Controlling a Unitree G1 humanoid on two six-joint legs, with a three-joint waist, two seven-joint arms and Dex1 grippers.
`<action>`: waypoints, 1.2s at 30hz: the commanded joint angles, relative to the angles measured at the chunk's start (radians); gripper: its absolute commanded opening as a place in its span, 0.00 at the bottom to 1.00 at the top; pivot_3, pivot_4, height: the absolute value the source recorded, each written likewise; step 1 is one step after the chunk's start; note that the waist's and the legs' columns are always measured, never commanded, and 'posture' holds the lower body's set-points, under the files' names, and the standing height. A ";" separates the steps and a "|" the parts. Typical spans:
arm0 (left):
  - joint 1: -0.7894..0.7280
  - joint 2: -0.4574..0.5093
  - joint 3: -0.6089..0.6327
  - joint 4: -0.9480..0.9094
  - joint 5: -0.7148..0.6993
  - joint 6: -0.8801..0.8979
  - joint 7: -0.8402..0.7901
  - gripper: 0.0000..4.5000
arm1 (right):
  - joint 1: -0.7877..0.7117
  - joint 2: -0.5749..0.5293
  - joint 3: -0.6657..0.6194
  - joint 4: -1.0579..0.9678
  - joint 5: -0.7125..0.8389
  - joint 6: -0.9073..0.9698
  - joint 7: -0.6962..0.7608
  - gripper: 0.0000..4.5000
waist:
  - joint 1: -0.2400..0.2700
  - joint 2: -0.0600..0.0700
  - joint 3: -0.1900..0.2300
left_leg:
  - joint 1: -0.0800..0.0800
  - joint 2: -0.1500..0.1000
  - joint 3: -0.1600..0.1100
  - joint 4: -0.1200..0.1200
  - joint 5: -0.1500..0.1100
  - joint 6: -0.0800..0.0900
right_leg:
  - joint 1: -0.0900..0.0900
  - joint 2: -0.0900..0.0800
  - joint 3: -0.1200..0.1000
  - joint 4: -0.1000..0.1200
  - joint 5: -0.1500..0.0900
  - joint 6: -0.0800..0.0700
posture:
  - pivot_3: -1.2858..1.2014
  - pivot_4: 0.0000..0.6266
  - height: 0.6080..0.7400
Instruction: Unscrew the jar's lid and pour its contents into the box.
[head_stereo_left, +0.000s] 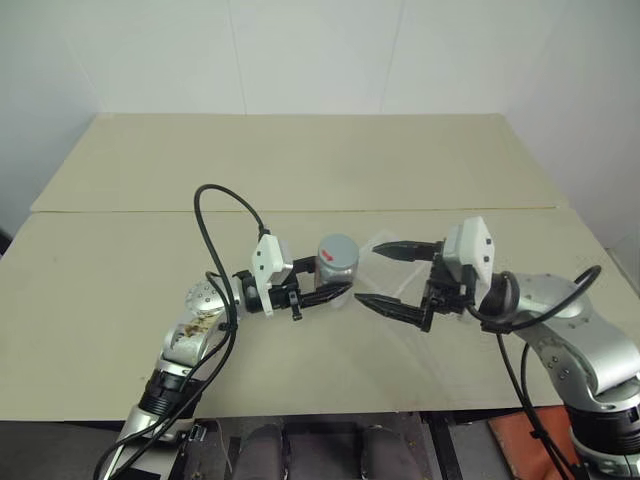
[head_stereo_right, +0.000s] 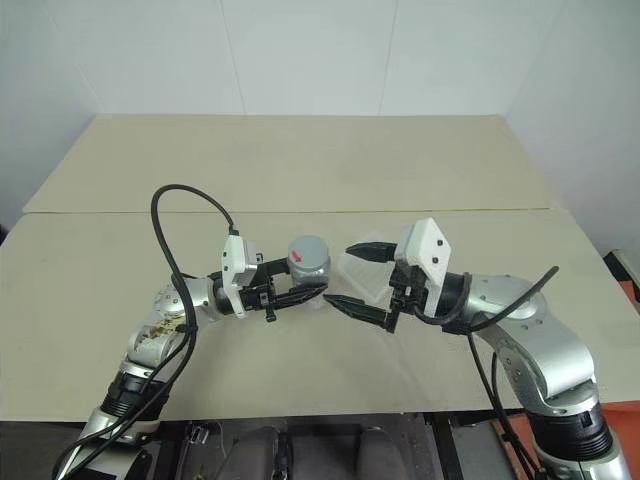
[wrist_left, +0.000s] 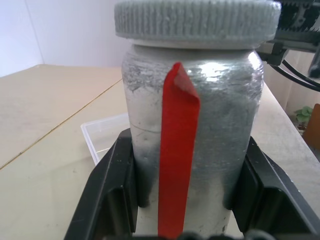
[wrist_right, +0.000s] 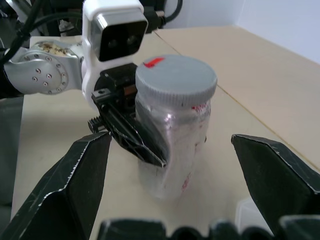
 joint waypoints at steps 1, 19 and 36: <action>-0.013 -0.006 0.004 -0.024 -0.010 -0.026 -0.005 0.44 | -0.044 0.019 -0.011 -0.015 0.006 -0.016 -0.026 0.99 | 0.000 0.000 0.000 | 0.000 0.000 0.000 0.000 0.000 0.000 | 0.000 0.000 0.000 0.000 0.000 0.000 | 0.52 0.24 1.00; -0.014 -0.015 -0.002 -0.019 -0.005 -0.041 -0.001 0.44 | -0.159 0.100 0.065 0.062 -0.005 -0.014 -0.008 0.99 | 0.001 0.000 0.000 | 0.000 0.000 0.000 0.000 0.000 0.000 | 0.000 0.000 0.000 0.000 0.000 0.000 | 0.52 0.24 1.00; -0.011 -0.016 -0.006 -0.021 -0.003 -0.044 -0.001 0.44 | -0.165 0.104 0.071 0.071 0.011 -0.009 0.015 0.80 | 0.001 0.000 0.000 | 0.000 0.000 0.000 0.000 0.000 0.000 | 0.000 0.000 0.000 0.000 0.000 0.000 | 0.52 0.24 1.00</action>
